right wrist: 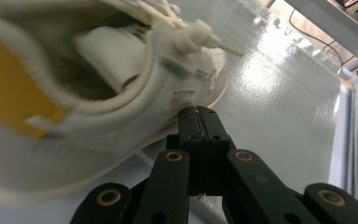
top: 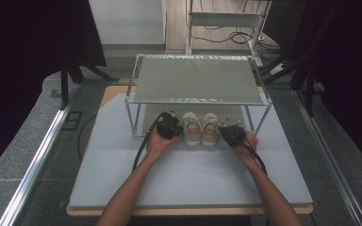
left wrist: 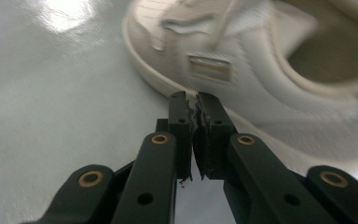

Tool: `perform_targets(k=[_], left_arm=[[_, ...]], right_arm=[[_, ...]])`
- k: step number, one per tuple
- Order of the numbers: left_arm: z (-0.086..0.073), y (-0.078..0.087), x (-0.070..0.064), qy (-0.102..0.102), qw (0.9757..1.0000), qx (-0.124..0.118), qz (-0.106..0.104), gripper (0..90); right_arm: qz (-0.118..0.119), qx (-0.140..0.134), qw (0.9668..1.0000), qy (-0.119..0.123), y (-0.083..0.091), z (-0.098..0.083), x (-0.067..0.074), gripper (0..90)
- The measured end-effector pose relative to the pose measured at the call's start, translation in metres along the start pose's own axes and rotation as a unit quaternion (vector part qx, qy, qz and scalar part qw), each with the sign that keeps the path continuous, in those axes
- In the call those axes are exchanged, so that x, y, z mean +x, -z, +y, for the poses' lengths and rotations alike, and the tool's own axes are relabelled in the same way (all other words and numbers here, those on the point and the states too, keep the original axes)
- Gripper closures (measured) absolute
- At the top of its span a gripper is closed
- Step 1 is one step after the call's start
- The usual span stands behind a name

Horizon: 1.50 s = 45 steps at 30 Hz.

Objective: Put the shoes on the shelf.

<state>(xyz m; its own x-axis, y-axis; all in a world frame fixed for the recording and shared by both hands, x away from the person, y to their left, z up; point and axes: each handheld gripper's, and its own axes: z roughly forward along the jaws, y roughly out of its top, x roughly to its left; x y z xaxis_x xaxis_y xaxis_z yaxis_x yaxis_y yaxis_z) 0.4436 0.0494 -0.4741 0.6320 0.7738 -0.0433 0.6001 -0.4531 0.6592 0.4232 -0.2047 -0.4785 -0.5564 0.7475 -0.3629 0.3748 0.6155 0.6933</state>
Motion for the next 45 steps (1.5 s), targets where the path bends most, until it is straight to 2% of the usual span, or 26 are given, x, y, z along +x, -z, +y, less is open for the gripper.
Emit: perform_targets(k=[3, 4, 5, 6, 8, 9, 10, 12, 13, 14, 15, 16, 17, 18, 19, 21, 23, 24, 25, 26, 27, 31, 34, 36, 41, 45], left_arm=[[0.006, -0.006, -0.004, 0.035, 0.9993, -0.005, 0.010, 86.9], [0.008, -0.008, -0.003, 0.032, 0.9994, -0.003, 0.013, 88.5], [0.011, -0.008, 0.002, 0.009, 0.9996, 0.006, 0.024, 89.3], [0.013, -0.010, 0.000, 0.036, 0.9989, 0.009, 0.027, 89.5], [0.017, -0.010, 0.013, -0.021, 0.9995, 0.013, 0.019, 89.4], [0.017, -0.010, 0.013, -0.021, 0.9995, 0.013, 0.019, 89.3], [0.014, -0.010, 0.009, 0.026, 0.9996, 0.008, 0.011, 88.2], [0.011, -0.006, 0.009, 0.025, 0.9996, 0.004, 0.013, 84.4], [0.008, -0.001, 0.009, 0.022, 0.9997, 0.001, 0.014, 83.4], [0.005, 0.004, 0.009, -0.006, 1.0000, -0.003, 0.007, 83.0], [0.000, 0.010, 0.004, -0.011, 0.9999, -0.002, -0.008, 83.0], [-0.004, 0.017, 0.003, -0.044, 0.9990, -0.006, -0.002, 83.4], [-0.009, 0.025, -0.001, -0.053, 0.9985, -0.007, -0.008, 84.2], [-0.015, 0.030, -0.007, -0.054, 0.9983, -0.009, -0.018, 85.2], [-0.022, 0.035, -0.017, -0.036, 0.9989, -0.007, -0.028, 85.8], [-0.030, 0.040, -0.026, -0.048, 0.9976, -0.008, -0.049, 87.5], [-0.031, 0.040, -0.032, -0.044, 0.9975, -0.005, -0.054, 88.9], [-0.029, 0.036, -0.039, -0.050, 0.9970, 0.000, -0.059, 89.2], [-0.029, 0.036, -0.039, -0.050, 0.9970, 0.000, -0.059, 89.2], [-0.023, 0.029, -0.041, -0.053, 0.9968, 0.004, -0.060, 89.3], [-0.020, 0.026, -0.041, -0.047, 0.9970, 0.001, -0.062, 89.4], [-0.009, 0.017, -0.038, -0.029, 0.9973, -0.005, -0.067, 89.8], [-0.003, 0.013, -0.037, -0.033, 0.9974, -0.002, -0.064, 89.9], [-0.002, 0.012, -0.037, -0.024, 0.9980, -0.002, -0.059, 89.9], [0.006, 0.001, -0.023, -0.037, 0.9981, -0.007, -0.050, 89.8], [0.008, -0.004, -0.016, -0.016, 0.9980, -0.007, -0.060, 89.8]], right_arm=[[0.005, -0.004, 1.0000, -0.003, -0.004, 0.006, -0.003, 90.0], [0.000, -0.001, 1.0000, -0.001, -0.006, 0.009, -0.003, 90.0], [-0.004, 0.001, 1.0000, 0.005, -0.008, 0.011, -0.003, 90.0], [-0.006, 0.001, 1.0000, 0.007, -0.010, 0.014, -0.004, 90.0], [-0.009, -0.003, 0.9999, 0.005, -0.013, 0.015, -0.005, 90.0], [-0.009, -0.003, 0.9999, 0.005, -0.013, 0.015, -0.005, 90.0], [-0.007, -0.002, 1.0000, -0.003, -0.015, 0.012, -0.006, 90.0], [-0.006, 0.001, 1.0000, -0.004, -0.014, 0.008, -0.007, 89.1], [-0.004, 0.000, 1.0000, -0.005, -0.011, 0.006, -0.007, 88.5], [0.000, -0.008, 0.9999, -0.008, -0.006, 0.003, -0.006, 88.6], [0.003, -0.022, 0.9997, -0.012, 0.001, 0.001, -0.004, 89.3], [0.006, -0.030, 0.9995, -0.011, 0.008, -0.001, -0.003, 89.8], [0.013, -0.044, 0.9989, -0.009, 0.018, -0.005, -0.001, 90.0], [0.026, -0.056, 0.9980, -0.012, 0.027, -0.008, 0.001, 90.0], [0.040, -0.067, 0.9969, -0.011, 0.036, -0.012, 0.004, 90.0], [0.068, -0.081, 0.9944, -0.004, 0.049, -0.018, 0.012, 90.0], [0.077, -0.081, 0.9937, 0.009, 0.053, -0.020, 0.018, 90.0], [0.092, -0.077, 0.9920, 0.040, 0.056, -0.020, 0.032, 90.0], [0.092, -0.077, 0.9920, 0.040, 0.056, -0.020, 0.032, 90.0], [0.084, -0.068, 0.9919, 0.067, 0.054, -0.016, 0.042, 90.0], [0.075, -0.063, 0.9926, 0.072, 0.050, -0.014, 0.044, 90.0], [0.067, -0.061, 0.9950, 0.042, 0.038, -0.004, 0.033, 90.0], [0.038, -0.054, 0.9961, 0.058, 0.033, 0.001, 0.030, 90.0], [0.037, -0.054, 0.9965, 0.053, 0.029, 0.004, 0.028, 90.0], [0.031, -0.049, 0.9974, 0.043, 0.018, 0.009, 0.025, 90.0], [0.015, -0.054, 0.9983, 0.015, 0.007, 0.011, 0.024, 90.0]])
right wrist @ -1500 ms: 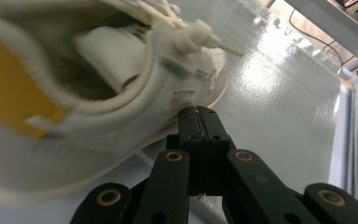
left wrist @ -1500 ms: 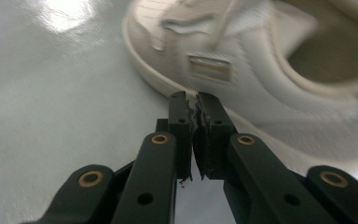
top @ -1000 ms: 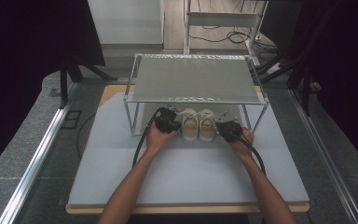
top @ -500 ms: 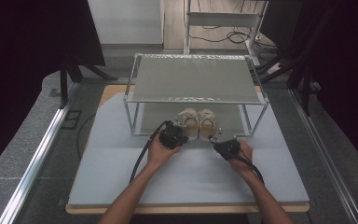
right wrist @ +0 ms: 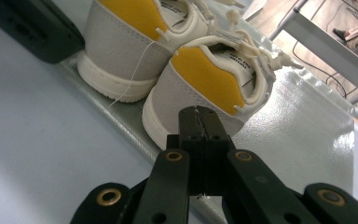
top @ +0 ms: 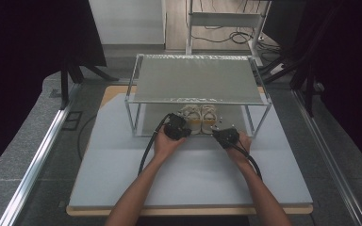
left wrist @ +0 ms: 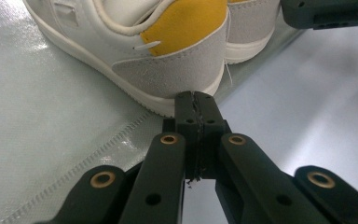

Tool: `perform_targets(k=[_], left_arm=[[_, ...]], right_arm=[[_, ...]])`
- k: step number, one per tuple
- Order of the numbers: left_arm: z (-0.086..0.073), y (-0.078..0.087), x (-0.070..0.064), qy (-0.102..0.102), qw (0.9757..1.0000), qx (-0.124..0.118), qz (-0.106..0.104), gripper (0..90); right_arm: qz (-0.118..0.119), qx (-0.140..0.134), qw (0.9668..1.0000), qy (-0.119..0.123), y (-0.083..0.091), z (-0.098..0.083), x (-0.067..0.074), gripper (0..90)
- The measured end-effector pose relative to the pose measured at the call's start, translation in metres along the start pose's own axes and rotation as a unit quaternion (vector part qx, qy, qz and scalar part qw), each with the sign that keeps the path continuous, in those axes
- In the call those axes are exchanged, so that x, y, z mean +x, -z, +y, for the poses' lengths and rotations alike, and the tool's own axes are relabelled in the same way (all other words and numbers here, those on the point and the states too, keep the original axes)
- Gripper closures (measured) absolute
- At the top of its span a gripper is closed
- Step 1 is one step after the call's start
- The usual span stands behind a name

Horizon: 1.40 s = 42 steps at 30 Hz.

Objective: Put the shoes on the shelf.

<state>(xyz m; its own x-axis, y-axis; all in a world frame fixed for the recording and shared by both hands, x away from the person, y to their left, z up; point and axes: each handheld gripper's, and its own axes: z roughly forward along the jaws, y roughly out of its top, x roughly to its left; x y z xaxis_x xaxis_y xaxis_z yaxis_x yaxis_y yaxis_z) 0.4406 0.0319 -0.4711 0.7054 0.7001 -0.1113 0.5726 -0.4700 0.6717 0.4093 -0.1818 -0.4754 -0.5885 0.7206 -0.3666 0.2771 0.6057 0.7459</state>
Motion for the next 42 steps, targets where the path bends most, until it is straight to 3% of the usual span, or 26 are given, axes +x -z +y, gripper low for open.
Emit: perform_targets(k=[6, 10, 15, 17, 19, 20, 23, 26, 27, 28, 31, 34, 35, 36, 37, 39, 41, 42], left_arm=[[0.002, 0.000, 0.002, -0.002, 1.0000, 0.004, -0.001, 89.7], [0.002, -0.001, 0.003, 0.005, 1.0000, 0.004, 0.002, 89.5], [0.002, 0.004, 0.000, -0.001, 1.0000, 0.006, -0.002, 83.1], [0.002, 0.011, -0.004, -0.008, 1.0000, -0.001, 0.000, 79.4], [0.000, 0.022, -0.012, -0.029, 0.9995, -0.006, 0.009, 73.7], [-0.003, 0.025, -0.018, -0.011, 0.9999, -0.008, 0.006, 70.8], [-0.013, 0.037, -0.027, -0.012, 0.9998, -0.016, 0.006, 60.1], [-0.022, 0.044, -0.032, -0.002, 0.9997, -0.023, 0.001, 53.5], [-0.032, 0.050, -0.036, 0.002, 0.9996, -0.025, -0.013, 50.9], [-0.032, 0.050, -0.036, 0.002, 0.9996, -0.025, -0.013, 48.2], [-0.053, 0.064, -0.044, -0.006, 0.9995, -0.025, -0.016, 44.1], [-0.073, 0.073, -0.046, 0.001, 0.9993, -0.032, -0.018, 41.7], [-0.073, 0.073, -0.046, 0.001, 0.9993, -0.032, -0.018, 40.7], [-0.079, 0.075, -0.046, 0.003, 0.9993, -0.031, -0.019, 40.7], [-0.093, 0.078, -0.046, 0.005, 0.9994, -0.028, -0.017, 38.7], [-0.105, 0.082, -0.046, 0.013, 0.9991, -0.035, -0.019, 38.4], [-0.112, 0.083, -0.046, 0.019, 0.9988, -0.043, -0.017, 38.6], [-0.117, 0.083, -0.046, 0.022, 0.9987, -0.043, -0.013, 38.2]], right_arm=[[-0.004, 0.000, 1.0000, 0.009, 0.000, 0.001, -0.001, 90.0], [-0.007, -0.004, 1.0000, -0.002, -0.001, 0.000, -0.002, 89.9], [-0.008, -0.005, 0.9999, 0.005, 0.005, 0.000, 0.000, 87.6], [0.000, -0.017, 0.9999, 0.001, 0.012, 0.000, -0.002, 87.5], [0.010, -0.033, 0.9994, -0.005, 0.022, 0.001, -0.003, 86.0], [0.018, -0.038, 0.9991, -0.006, 0.027, 0.001, -0.004, 84.9], [0.034, -0.064, 0.9973, -0.009, 0.045, -0.002, -0.003, 81.6], [0.053, -0.073, 0.9957, -0.018, 0.055, -0.006, -0.001, 78.3], [0.071, -0.081, 0.9938, -0.025, 0.064, -0.012, 0.003, 75.0], [0.079, -0.083, 0.9931, -0.023, 0.069, -0.015, 0.006, 73.5], [0.096, -0.083, 0.9919, -0.010, 0.082, -0.027, 0.012, 69.2], [0.111, -0.085, 0.9899, -0.024, 0.095, -0.042, 0.014, 65.1], [0.112, -0.086, 0.9895, -0.031, 0.099, -0.047, 0.014, 63.0], [0.112, -0.086, 0.9895, -0.031, 0.099, -0.047, 0.014, 63.0], [0.114, -0.089, 0.9883, -0.049, 0.106, -0.058, 0.015, 58.3], [0.116, -0.084, 0.9876, -0.064, 0.111, -0.068, 0.013, 55.4], [0.111, -0.075, 0.9892, -0.060, 0.113, -0.072, 0.012, 54.0], [0.096, -0.067, 0.9907, -0.069, 0.117, -0.081, 0.009, 52.6]])
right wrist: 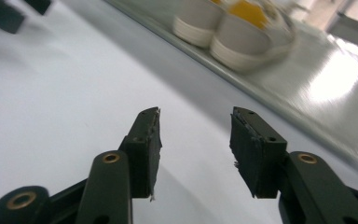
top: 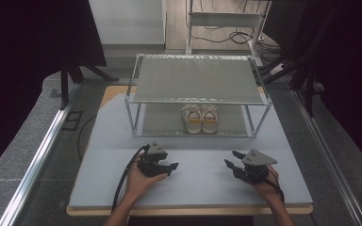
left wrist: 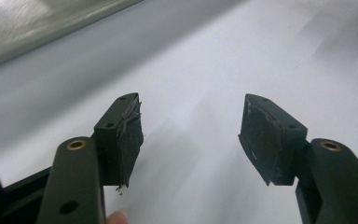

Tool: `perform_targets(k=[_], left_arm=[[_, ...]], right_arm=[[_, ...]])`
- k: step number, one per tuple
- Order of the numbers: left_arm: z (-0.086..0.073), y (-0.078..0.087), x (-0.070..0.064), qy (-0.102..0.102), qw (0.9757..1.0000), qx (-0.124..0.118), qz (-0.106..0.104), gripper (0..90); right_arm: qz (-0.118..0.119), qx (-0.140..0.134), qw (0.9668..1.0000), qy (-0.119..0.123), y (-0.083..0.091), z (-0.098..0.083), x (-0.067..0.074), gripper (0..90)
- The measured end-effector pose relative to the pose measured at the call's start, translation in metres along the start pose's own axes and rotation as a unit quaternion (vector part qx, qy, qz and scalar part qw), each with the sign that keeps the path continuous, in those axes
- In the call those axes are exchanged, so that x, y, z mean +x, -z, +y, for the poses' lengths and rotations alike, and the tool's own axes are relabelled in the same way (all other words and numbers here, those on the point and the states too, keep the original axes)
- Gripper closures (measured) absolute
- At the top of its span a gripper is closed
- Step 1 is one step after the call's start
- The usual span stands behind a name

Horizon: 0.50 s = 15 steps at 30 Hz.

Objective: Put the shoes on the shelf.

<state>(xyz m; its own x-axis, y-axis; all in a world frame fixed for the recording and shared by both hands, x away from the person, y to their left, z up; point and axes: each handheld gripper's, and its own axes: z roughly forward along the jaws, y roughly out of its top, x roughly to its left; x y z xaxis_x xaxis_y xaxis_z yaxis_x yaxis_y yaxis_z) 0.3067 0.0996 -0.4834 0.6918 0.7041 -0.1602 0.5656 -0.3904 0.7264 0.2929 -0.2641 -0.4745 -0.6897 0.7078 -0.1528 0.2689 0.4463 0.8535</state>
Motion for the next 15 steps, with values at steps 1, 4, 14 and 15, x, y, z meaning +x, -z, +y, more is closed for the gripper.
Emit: perform_targets(k=[1, 4, 14, 15], left_arm=[[-0.005, 0.002, 0.002, -0.016, 0.9996, 0.019, 0.011, 36.8], [-0.009, 0.008, 0.004, -0.008, 0.9998, 0.008, 0.019, 36.5], [-0.013, 0.019, 0.007, 0.006, 0.9999, -0.003, 0.012, 32.4], [-0.012, 0.021, 0.008, 0.011, 0.9999, -0.008, 0.010, 32.4]], right_arm=[[-0.001, -0.002, 0.9999, -0.012, 0.003, -0.004, -0.002, 52.4], [-0.003, 0.000, 0.9997, -0.026, 0.005, -0.010, -0.007, 51.2], [-0.006, 0.012, 0.9999, -0.007, 0.002, -0.011, -0.006, 45.8], [-0.006, 0.012, 0.9999, -0.007, 0.002, -0.011, -0.006, 45.8]])
